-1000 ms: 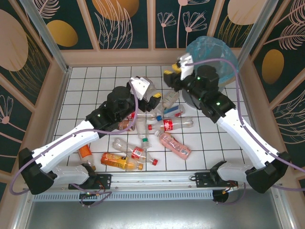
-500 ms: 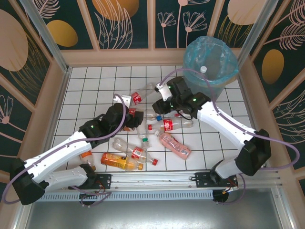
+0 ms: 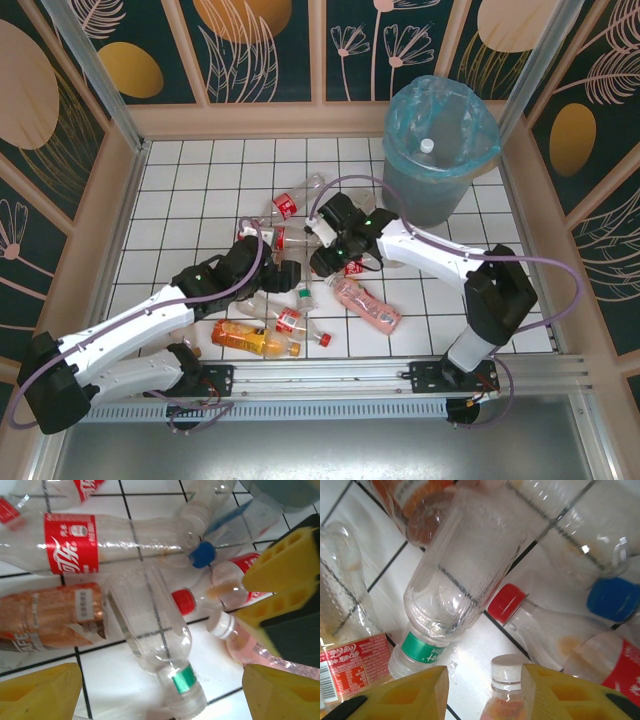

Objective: Put the plastic bottles in the bin

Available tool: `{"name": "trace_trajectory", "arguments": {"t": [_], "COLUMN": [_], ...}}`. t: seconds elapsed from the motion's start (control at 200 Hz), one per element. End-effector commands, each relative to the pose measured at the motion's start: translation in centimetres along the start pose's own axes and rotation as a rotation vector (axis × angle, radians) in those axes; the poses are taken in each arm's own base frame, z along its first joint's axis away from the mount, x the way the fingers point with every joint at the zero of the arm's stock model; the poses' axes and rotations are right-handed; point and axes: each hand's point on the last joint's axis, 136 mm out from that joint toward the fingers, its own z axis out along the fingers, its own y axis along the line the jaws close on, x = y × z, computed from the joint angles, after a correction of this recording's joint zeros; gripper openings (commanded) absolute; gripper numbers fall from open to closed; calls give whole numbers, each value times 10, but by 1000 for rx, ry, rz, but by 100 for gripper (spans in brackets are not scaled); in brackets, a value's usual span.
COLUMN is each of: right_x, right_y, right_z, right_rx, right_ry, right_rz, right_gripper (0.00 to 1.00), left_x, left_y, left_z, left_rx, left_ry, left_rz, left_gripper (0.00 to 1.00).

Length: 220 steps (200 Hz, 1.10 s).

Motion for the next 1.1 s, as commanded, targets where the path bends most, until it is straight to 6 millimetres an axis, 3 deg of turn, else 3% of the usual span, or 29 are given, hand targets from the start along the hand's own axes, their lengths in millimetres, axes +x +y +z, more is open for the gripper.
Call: {"name": "trace_trajectory", "arguments": {"t": [0.0,0.12,0.38,0.891,1.096], "right_x": [26,40,57,63,57], "right_y": [1,-1,-13,-21,-18], "right_z": [16,26,38,49,45], "right_rx": [6,14,72,149,142], "right_ry": [111,161,232,297,285], "right_rz": [14,1,-1,-49,-48], "right_gripper": [43,45,48,51,40], "left_x": [16,22,22,14,11], "left_y": [-12,-19,-10,-10,-11], "left_z": [-3,-5,-1,0,-1], "left_rx": [89,136,87,66,64], "left_ry": [78,107,105,77,71], "left_rz": [-4,27,69,77,83], "left_gripper": [83,83,83,83,82]}}
